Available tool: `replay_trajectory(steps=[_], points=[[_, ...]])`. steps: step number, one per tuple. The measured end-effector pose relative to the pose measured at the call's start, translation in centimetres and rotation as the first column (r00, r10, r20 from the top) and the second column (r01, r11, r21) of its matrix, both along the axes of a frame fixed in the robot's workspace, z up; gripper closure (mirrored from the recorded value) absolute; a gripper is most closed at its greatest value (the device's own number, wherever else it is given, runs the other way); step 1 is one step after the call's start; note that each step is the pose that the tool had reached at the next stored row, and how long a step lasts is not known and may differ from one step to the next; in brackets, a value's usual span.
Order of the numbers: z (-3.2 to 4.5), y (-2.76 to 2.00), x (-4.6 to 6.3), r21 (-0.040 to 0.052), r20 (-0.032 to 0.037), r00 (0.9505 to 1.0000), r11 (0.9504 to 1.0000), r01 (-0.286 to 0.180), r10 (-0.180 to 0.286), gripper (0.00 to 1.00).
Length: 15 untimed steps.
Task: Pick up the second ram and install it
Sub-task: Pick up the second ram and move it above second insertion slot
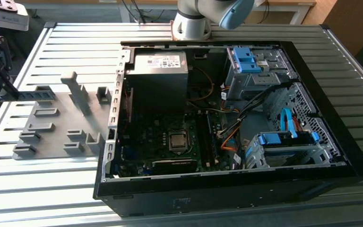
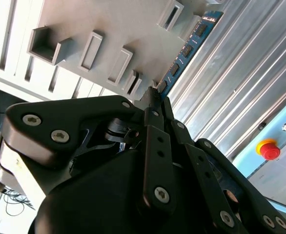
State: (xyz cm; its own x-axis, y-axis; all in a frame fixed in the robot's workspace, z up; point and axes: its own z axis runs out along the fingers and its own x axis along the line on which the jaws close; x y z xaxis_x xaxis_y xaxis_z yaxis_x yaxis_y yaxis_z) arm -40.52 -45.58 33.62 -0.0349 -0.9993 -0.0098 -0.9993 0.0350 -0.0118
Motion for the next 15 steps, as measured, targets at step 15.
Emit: replay_trajectory(steps=[15], points=[[0.85, 0.00, 0.00, 0.0000, 0.0001, 1.0000, 1.0000, 0.000, 0.000, 0.86]])
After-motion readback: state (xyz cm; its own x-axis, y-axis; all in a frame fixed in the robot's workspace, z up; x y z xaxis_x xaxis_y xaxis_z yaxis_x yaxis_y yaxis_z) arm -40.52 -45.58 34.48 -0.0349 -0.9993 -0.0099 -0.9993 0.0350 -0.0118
